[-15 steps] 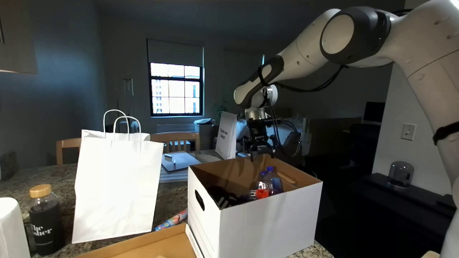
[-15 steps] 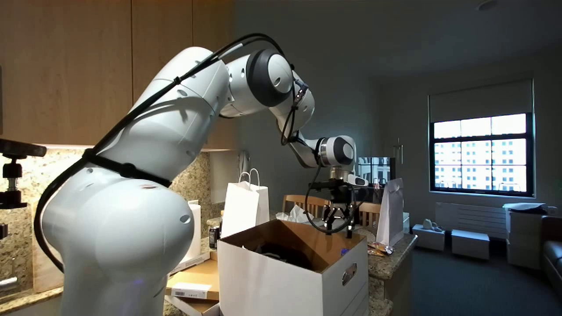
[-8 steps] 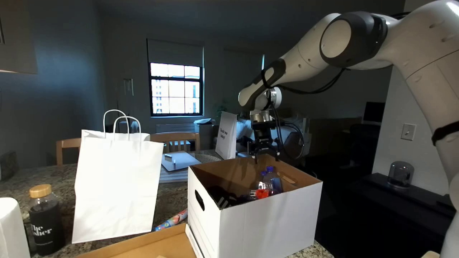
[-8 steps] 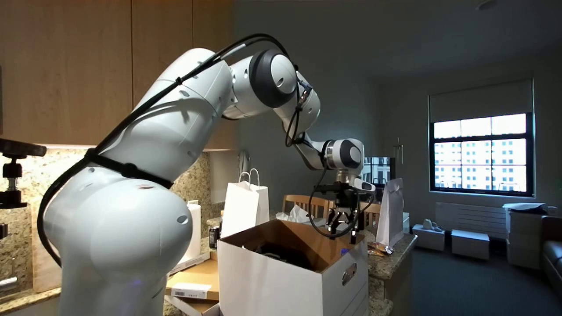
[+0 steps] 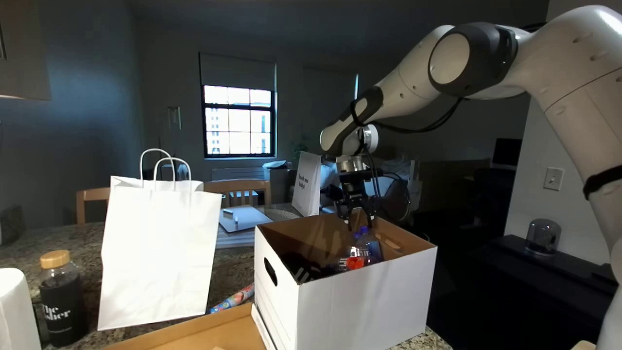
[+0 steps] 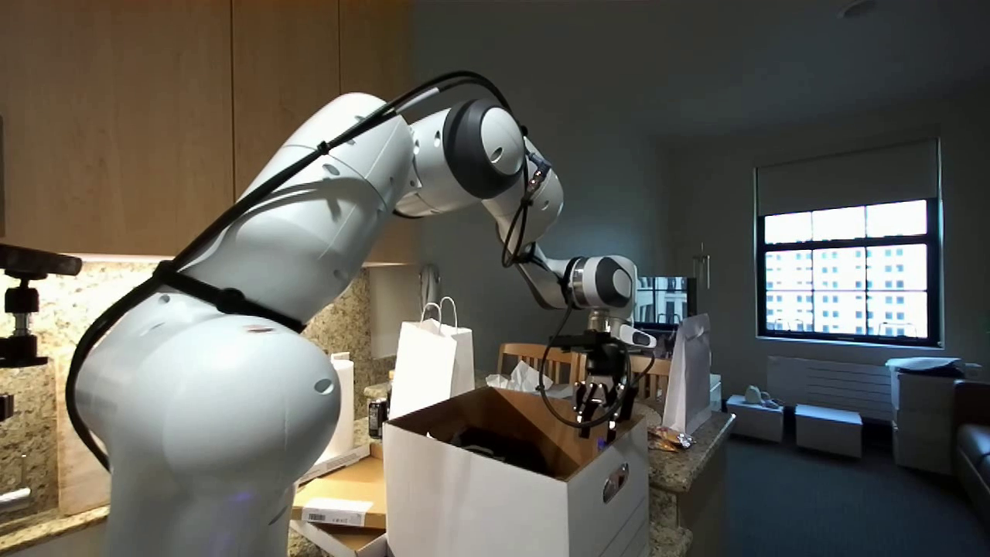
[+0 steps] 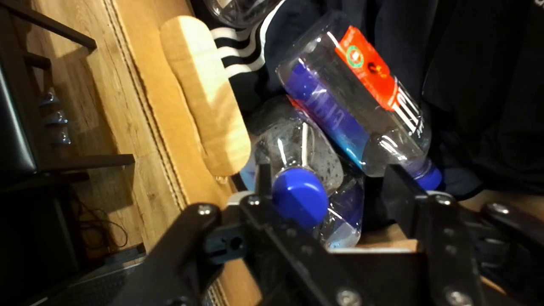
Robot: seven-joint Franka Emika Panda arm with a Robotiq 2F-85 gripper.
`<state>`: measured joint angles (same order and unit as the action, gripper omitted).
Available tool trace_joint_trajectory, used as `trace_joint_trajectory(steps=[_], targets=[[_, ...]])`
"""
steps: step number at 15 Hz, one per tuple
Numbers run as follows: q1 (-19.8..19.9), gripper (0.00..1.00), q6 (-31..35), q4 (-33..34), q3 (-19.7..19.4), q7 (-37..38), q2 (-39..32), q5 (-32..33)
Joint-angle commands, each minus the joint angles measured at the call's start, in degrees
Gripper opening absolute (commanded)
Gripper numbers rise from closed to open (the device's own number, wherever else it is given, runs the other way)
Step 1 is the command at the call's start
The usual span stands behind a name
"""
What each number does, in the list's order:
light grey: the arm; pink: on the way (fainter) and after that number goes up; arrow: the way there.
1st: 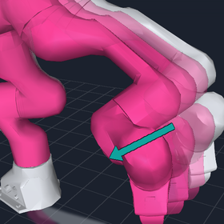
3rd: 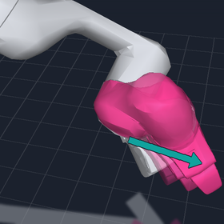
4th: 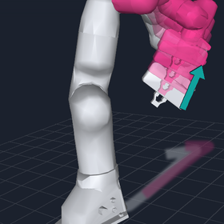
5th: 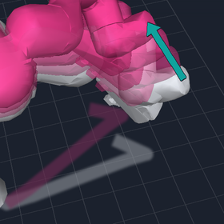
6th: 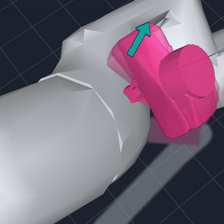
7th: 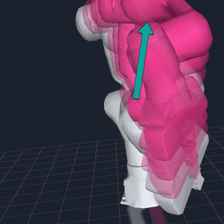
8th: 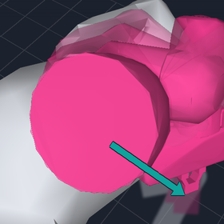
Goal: Remove the box and a water bottle from the big box and put them on the counter
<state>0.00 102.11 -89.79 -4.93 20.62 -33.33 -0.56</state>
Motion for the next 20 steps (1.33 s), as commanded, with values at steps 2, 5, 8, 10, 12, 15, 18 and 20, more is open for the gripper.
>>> trace_joint_trajectory(steps=[2,5,8,10,12,15,18,20], targets=[[0.0,0.66,-0.9,0.9,-0.3,-0.7,-0.6,0.8],[0.1,0.77,-0.9,1.4,-0.7,-0.5,-0.6,0.9],[0.0,0.78,-1.3,2.0,-1.0,-0.3,-1.0,1.2],[-0.1,0.74,-1.9,2.4,-1.1,-0.3,-1.4,1.6],[-0.1,0.49,-2.1,2.5,-1.2,-0.3,-1.8,1.9],[-0.2,0.34,-2.0,2.5,-1.1,-0.3,-2.1,2.2],[-0.2,0.19,-1.9,2.4,-1.1,-0.4,-1.9,2.4],[-0.3,0.19,-1.8,2.3,-1.2,-0.4,-1.9,2.5]])
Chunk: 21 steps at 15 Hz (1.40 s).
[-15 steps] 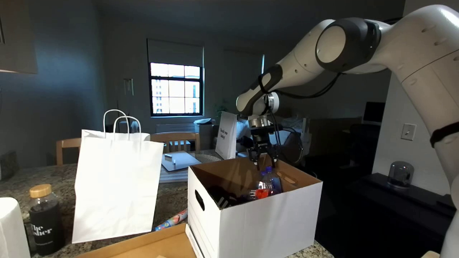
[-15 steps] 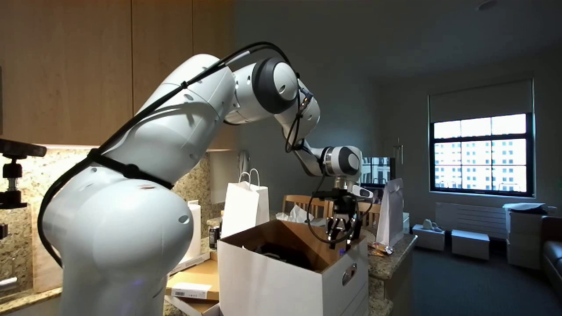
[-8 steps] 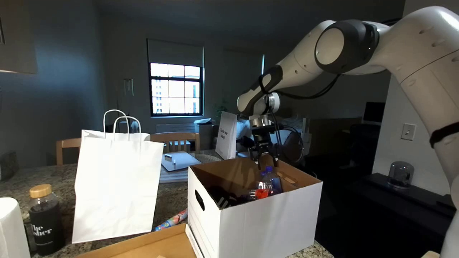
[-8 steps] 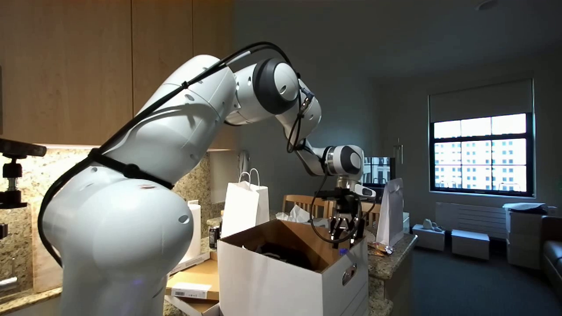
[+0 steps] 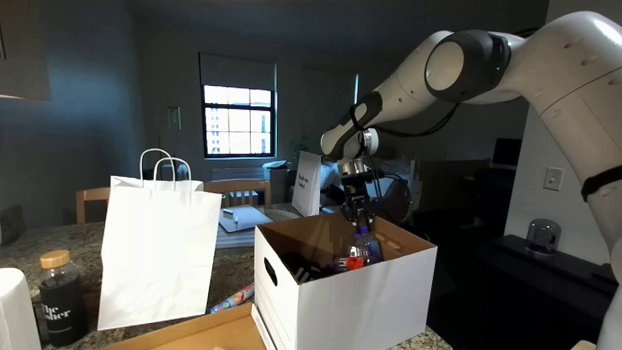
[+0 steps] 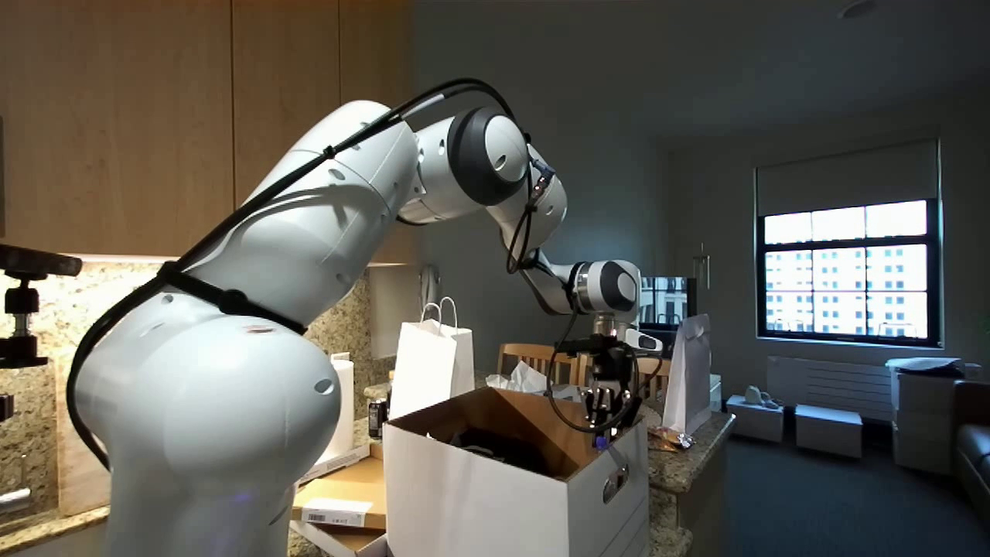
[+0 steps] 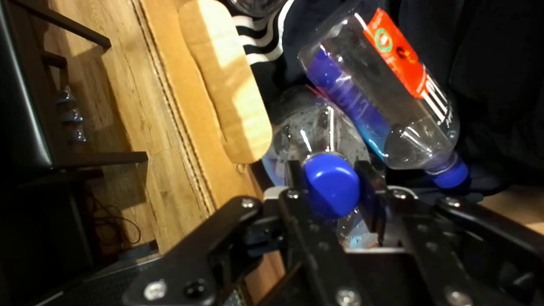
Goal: Remove the box and a water bottle from the big box and put them on the counter
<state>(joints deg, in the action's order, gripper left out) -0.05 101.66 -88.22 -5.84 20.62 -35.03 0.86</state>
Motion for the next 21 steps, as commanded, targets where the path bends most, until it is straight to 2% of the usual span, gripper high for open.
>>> trace_joint_trajectory(steps=[1,6,15,17,21], targets=[[-0.2,0.18,-1.4,0.7,-0.2,-0.4,-0.1,1.2],[-0.9,0.13,-1.1,-1.3,-0.2,-0.9,2.1,2.4],[-6.8,0.13,-1.1,-8.3,1.7,-0.6,12.4,11.8],[-7.6,0.13,-0.1,-10.7,2.4,0.1,16.5,12.1],[-6.9,0.13,2.0,-15.1,5.5,-3.3,24.8,8.3]])
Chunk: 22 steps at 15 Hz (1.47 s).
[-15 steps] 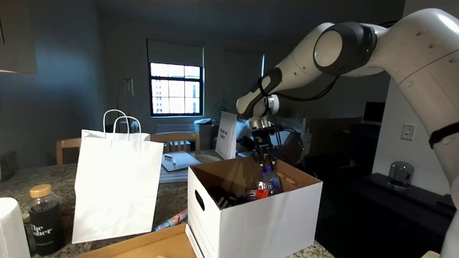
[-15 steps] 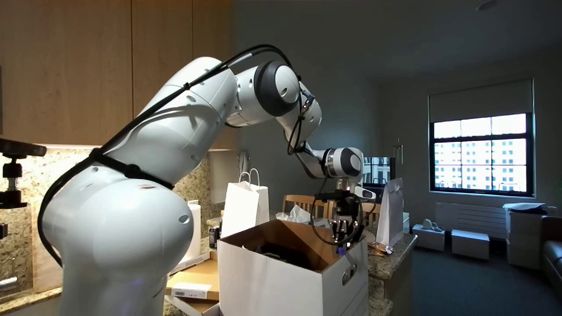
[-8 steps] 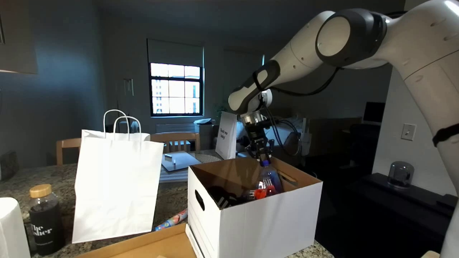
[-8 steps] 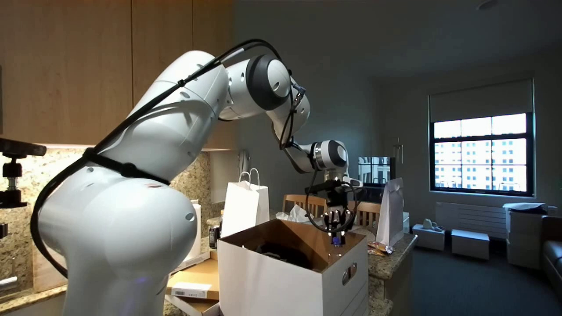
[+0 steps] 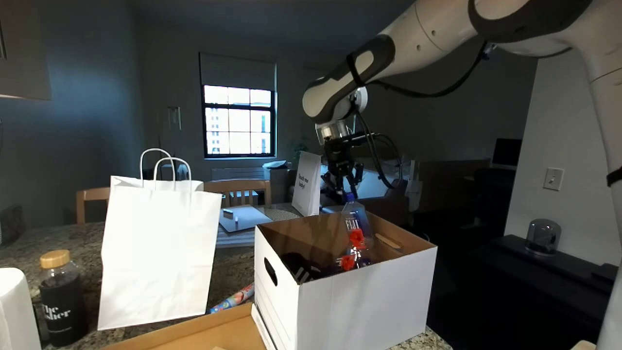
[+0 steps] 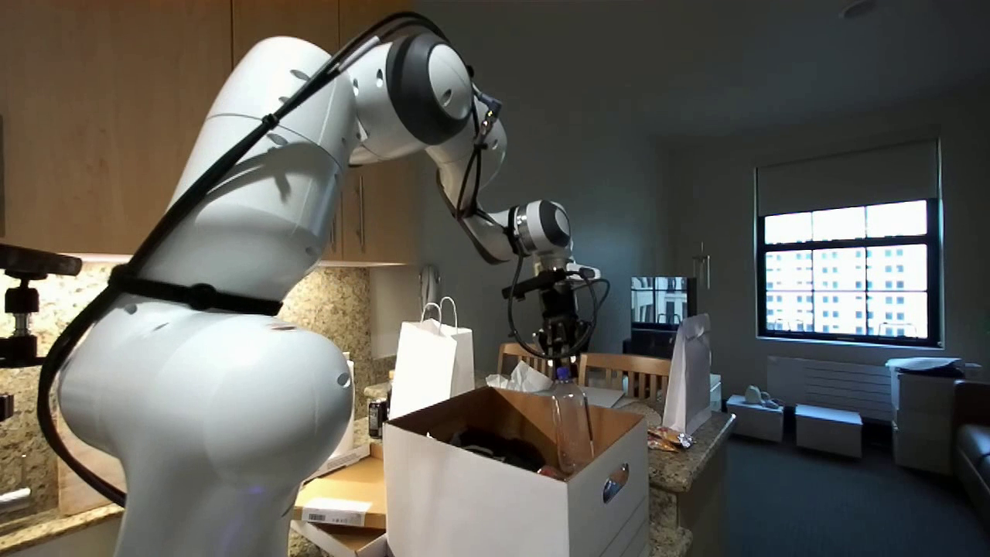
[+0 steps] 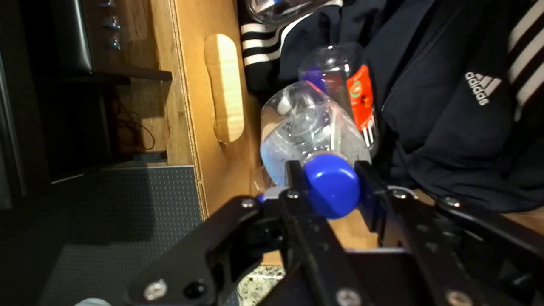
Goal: Remove the box and a water bottle from the big box and put them on the counter
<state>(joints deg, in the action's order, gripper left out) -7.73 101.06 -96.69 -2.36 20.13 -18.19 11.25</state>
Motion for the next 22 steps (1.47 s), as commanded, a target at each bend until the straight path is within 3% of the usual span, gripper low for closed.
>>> trace_joint_trajectory(steps=[1,9,12,18,22], targets=[[0.5,0.13,2.5,-7.3,2.7,-2.9,9.7,-2.2],[-3.0,0.13,0.9,-8.0,10.3,-0.9,21.8,-0.9],[-5.2,0.13,0.8,-7.2,14.0,-0.8,23.4,0.1],[-8.5,0.13,3.8,-5.5,18.4,-5.4,16.0,-1.9],[-10.9,0.13,9.1,-5.1,19.6,-4.3,11.0,-0.5]])
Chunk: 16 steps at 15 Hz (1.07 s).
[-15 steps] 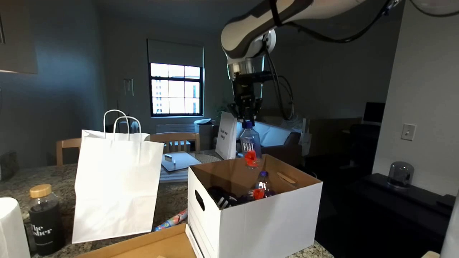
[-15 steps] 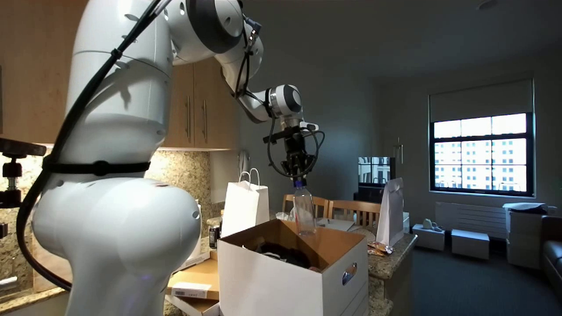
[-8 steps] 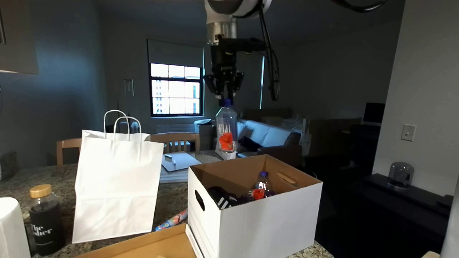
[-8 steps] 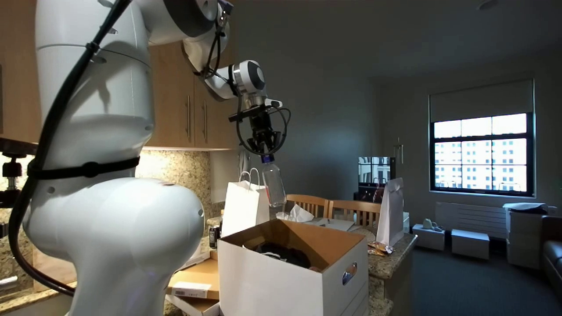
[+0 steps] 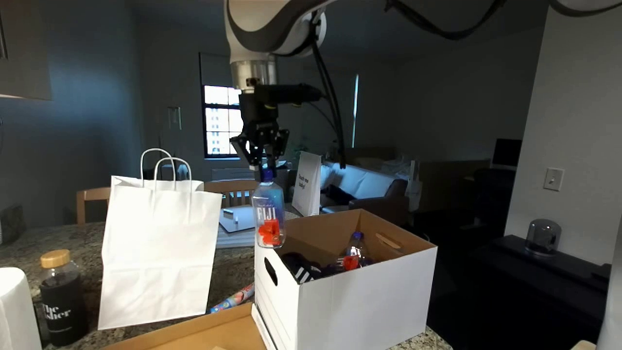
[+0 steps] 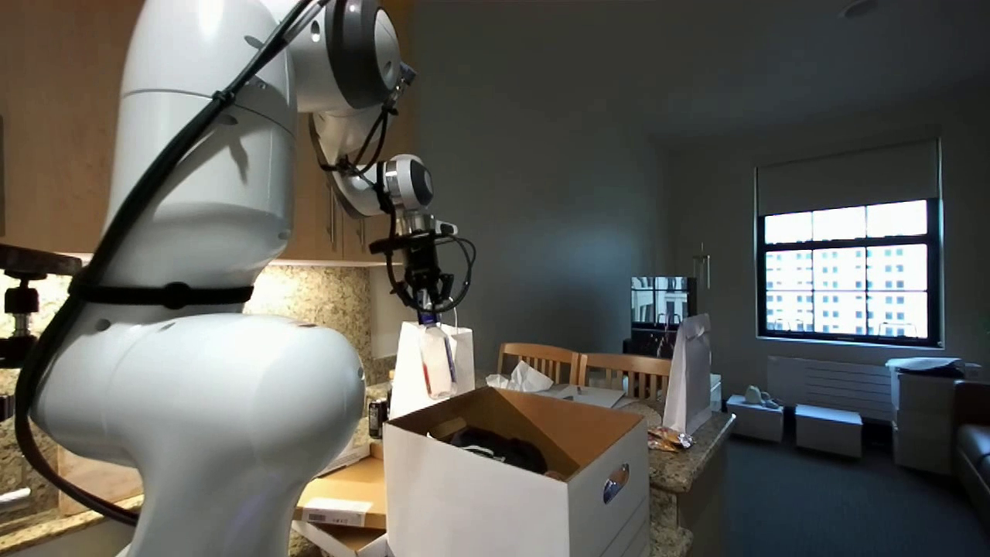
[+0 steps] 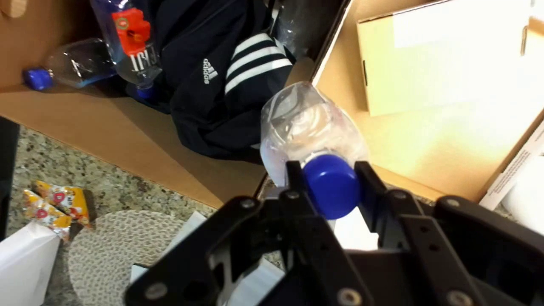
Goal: Remove the box and a water bottle from the big box and put them on the counter
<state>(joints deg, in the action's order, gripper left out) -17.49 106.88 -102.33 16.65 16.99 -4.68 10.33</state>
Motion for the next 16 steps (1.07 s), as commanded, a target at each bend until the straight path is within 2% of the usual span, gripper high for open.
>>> trace_joint_trajectory(steps=[1,8,12,16], targets=[[-1.8,0.13,5.1,0.7,0.7,-0.3,-3.3,1.1],[-5.8,0.13,10.4,3.0,0.2,2.8,-9.0,5.5],[-4.8,0.12,14.5,3.3,-1.8,2.1,-14.2,2.7],[-6.1,0.13,14.9,7.8,-4.0,3.9,-23.0,1.6]])
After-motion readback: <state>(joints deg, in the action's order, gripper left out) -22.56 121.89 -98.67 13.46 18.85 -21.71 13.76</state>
